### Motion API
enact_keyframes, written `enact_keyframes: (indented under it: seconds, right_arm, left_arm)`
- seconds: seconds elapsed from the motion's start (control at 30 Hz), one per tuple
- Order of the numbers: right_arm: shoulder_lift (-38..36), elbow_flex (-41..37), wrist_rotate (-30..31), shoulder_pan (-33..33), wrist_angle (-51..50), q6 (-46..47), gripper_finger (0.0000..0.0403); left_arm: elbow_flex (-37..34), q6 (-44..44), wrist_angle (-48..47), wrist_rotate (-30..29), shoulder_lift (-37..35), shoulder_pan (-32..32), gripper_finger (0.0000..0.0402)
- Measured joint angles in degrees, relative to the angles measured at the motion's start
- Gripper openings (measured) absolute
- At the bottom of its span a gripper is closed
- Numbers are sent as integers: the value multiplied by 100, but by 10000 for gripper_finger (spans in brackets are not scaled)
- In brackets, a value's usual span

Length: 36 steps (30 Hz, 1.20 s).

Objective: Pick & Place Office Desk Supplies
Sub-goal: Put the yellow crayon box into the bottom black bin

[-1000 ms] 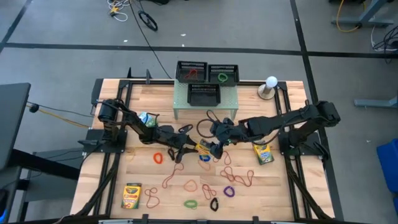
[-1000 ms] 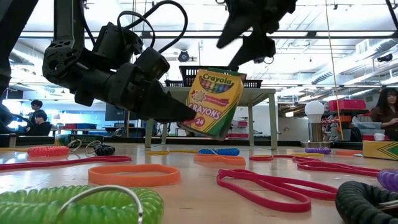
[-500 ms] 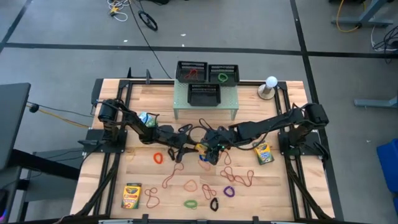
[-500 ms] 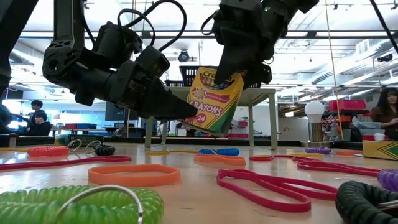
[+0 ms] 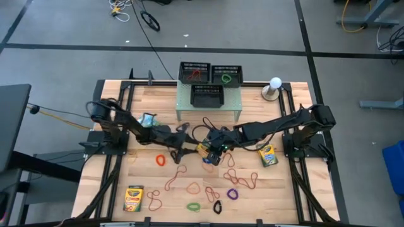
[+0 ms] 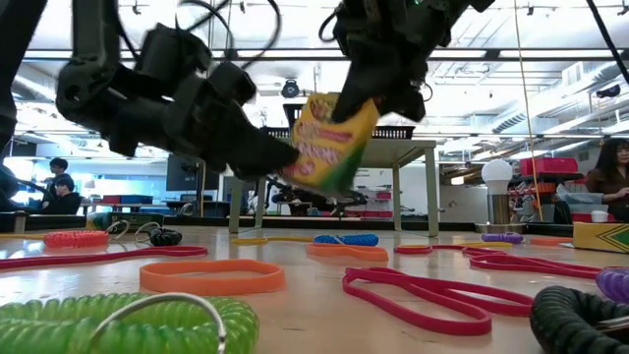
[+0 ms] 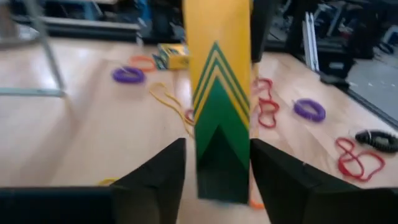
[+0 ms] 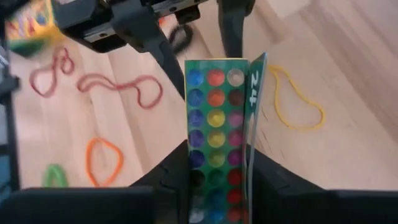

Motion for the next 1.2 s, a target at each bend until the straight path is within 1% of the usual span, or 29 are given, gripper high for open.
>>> enact_keyframes:
  seconds: [0.1,0.17,0.27,0.37,0.43,0.53,0.6,0.7,0.87,1.0,1.2]
  right_arm:
    - [-41,330,14,-10,-405,91,112]
    - [-52,690,-101,-34,-827,113,109]
    - [-64,1290,-86,-93,-1264,234,101]
    - [-73,1709,-22,-238,-1537,340,101]
    - [-73,1789,48,-310,-1668,356,104]
    - [-41,1670,276,-352,-2138,605,103]
    - [26,1459,386,-392,-2289,1054,102]
    - [70,1034,532,-431,-2293,1850,103]
    - [155,635,627,-423,-2375,2789,106]
    - [269,515,811,-420,-2392,3105,106]
    - [614,495,868,-520,-2045,3112,107]
  left_arm:
    - [-458,20,-22,-323,-696,61,218]
    - [-783,107,-17,-659,-1176,97,234]
    - [-1215,267,-31,-1107,-1819,98,247]
    - [-1499,297,-39,-1225,-2292,104,247]
    - [-1587,224,-62,-1074,-2467,114,244]
    - [-1600,96,-89,-792,-2539,90,239]
    - [-1602,89,-104,-811,-2536,81,239]
    - [-1602,59,-139,-1017,-2536,88,238]
    - [-1591,48,-133,-1032,-2534,86,229]
    - [-1591,56,-131,-1035,-2534,86,220]
    - [-1587,65,-219,-992,-2534,84,215]
